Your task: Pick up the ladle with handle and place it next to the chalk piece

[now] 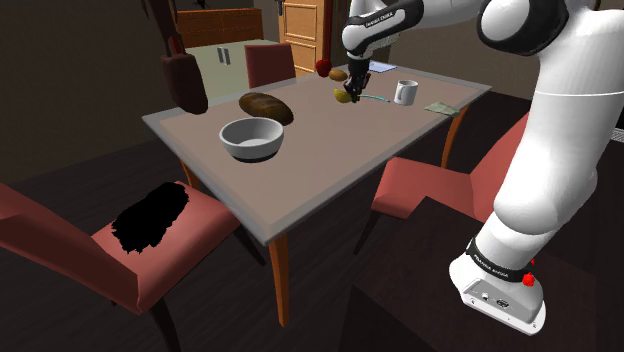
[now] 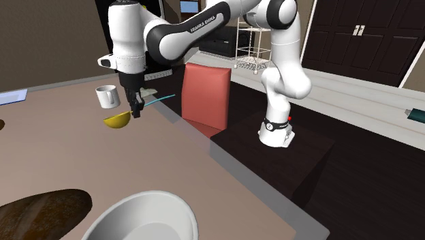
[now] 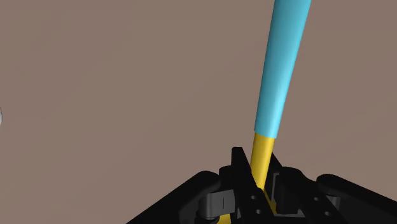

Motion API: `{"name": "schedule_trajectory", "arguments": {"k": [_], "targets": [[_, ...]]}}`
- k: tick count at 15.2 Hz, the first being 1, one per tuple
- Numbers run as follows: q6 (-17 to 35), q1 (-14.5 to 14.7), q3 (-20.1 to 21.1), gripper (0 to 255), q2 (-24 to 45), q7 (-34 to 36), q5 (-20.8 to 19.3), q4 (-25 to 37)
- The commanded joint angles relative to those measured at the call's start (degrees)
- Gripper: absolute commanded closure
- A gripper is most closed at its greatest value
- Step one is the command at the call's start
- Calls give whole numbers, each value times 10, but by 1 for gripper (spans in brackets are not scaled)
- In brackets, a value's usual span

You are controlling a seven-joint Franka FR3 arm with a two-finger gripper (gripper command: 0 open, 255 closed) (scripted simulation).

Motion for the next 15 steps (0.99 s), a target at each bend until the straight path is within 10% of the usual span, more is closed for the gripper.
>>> {"name": "schedule_trajectory", "arguments": {"k": [1,15], "targets": [[0,-17,-8,255,8,-27,6,10],[-20,-143,-50,255,97,-211,63,136]]}}
